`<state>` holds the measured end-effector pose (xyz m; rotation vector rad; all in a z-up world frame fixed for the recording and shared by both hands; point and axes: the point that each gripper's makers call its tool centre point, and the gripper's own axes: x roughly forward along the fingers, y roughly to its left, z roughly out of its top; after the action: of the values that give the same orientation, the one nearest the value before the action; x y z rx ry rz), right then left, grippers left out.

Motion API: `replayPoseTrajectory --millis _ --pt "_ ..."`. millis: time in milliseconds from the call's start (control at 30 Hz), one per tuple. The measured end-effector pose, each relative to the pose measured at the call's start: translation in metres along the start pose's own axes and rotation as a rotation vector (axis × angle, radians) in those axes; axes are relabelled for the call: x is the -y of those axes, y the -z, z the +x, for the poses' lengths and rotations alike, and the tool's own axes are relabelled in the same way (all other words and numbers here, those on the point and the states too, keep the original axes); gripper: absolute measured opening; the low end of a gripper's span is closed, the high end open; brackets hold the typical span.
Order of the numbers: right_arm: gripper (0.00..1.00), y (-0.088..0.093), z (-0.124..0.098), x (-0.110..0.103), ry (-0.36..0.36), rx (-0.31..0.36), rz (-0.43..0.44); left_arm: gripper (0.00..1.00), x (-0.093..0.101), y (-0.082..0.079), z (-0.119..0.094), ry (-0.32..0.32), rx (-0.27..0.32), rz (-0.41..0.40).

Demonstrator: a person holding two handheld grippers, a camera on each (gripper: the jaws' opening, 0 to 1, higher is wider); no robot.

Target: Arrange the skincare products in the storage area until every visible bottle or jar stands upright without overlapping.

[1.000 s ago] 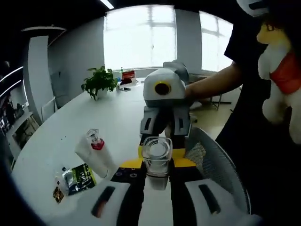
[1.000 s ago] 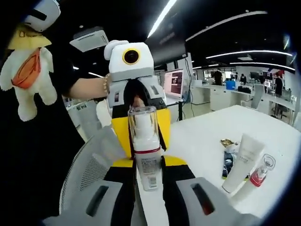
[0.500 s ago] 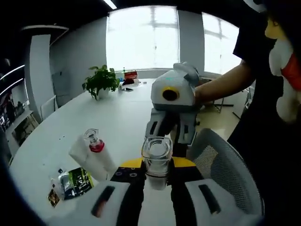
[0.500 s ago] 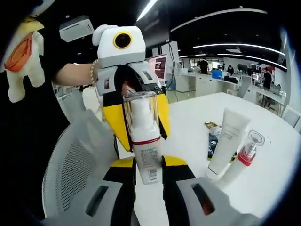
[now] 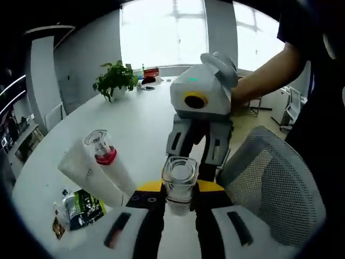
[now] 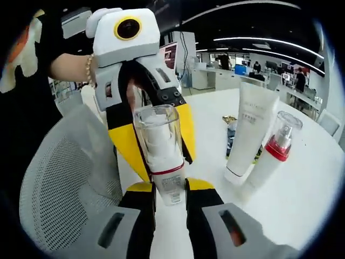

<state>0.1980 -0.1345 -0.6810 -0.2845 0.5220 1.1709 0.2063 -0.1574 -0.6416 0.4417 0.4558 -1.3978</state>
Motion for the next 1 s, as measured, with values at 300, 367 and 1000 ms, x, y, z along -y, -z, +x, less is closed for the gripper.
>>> replayPoseTrajectory --millis 300,367,1000 --pt "0.20 0.024 0.013 0.008 0.004 -0.037 0.019 0.21 -0.003 0.019 0.018 0.023 -0.040 -0.013" --pt "0.20 0.027 0.013 0.010 0.004 -0.042 0.018 0.21 -0.005 0.022 0.021 0.026 -0.045 -0.007" --pt "0.20 0.044 0.021 0.016 -0.038 -0.092 0.001 0.20 -0.002 0.032 0.034 0.031 -0.083 -0.017"
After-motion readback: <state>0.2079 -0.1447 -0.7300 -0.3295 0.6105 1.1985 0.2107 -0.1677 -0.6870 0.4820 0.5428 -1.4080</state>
